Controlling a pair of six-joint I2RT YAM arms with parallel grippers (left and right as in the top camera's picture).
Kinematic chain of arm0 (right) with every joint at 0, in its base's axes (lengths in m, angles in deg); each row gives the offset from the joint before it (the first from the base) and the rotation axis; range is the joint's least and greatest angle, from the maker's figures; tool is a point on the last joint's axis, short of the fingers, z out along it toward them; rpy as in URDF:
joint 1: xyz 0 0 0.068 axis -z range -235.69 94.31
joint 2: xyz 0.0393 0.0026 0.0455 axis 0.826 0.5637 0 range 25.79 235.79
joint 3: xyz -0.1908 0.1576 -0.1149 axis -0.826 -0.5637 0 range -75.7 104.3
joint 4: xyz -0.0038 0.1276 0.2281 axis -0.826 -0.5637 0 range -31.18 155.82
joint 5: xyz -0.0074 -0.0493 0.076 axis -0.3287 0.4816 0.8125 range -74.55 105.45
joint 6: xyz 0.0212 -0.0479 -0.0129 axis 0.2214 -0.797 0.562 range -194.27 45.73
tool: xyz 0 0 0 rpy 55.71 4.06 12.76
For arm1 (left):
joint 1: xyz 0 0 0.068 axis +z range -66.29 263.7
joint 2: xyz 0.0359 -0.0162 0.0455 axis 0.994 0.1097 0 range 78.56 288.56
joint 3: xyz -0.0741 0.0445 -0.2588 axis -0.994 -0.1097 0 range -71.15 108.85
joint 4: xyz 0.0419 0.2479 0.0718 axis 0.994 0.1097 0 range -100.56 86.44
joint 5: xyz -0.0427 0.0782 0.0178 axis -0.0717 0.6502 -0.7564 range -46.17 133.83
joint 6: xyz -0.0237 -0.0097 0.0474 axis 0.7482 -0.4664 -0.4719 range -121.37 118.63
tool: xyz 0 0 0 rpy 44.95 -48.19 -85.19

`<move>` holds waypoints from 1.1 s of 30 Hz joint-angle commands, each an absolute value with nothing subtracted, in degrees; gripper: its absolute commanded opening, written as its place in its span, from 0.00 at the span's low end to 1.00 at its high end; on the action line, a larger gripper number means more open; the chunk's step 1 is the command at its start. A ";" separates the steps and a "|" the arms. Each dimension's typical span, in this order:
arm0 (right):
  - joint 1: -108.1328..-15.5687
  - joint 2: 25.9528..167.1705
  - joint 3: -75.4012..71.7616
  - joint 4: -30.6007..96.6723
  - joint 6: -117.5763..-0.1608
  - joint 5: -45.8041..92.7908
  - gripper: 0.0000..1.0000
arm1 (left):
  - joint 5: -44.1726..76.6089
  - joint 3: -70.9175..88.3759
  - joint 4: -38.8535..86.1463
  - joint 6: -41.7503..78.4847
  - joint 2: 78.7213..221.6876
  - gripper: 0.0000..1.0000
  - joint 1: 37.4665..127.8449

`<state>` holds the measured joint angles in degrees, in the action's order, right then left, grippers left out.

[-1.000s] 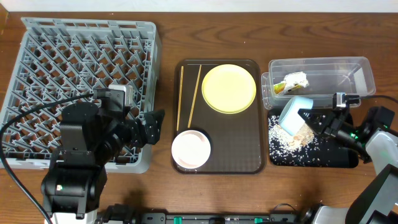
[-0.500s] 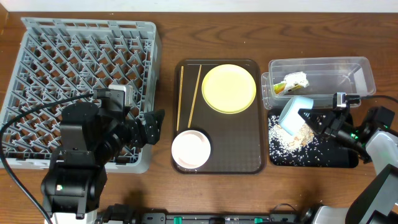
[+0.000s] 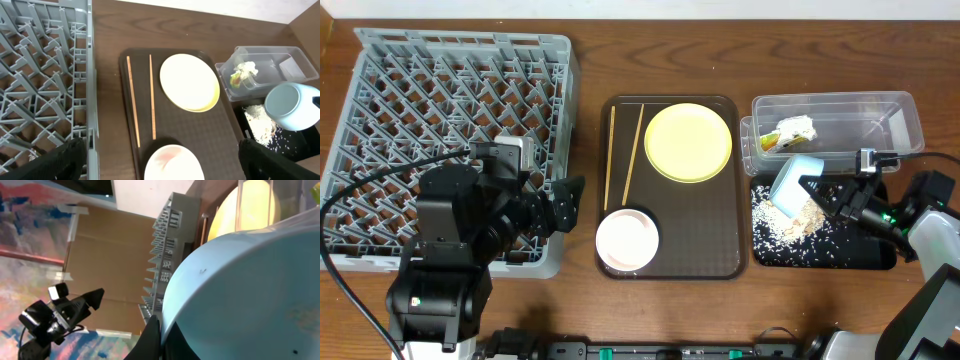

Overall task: Sort waste into correct bins and load items into the dishwasher
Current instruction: 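Tip the blue bowl over the black tray to dump the rice, then return the empty blue bowl to the brown tray and release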

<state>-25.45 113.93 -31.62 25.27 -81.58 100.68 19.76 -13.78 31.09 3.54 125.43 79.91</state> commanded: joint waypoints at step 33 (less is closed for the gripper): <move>-39.59 109.01 -29.09 28.96 -71.02 90.91 0.02 | 18.97 -12.58 31.02 3.87 125.30 0.98 80.04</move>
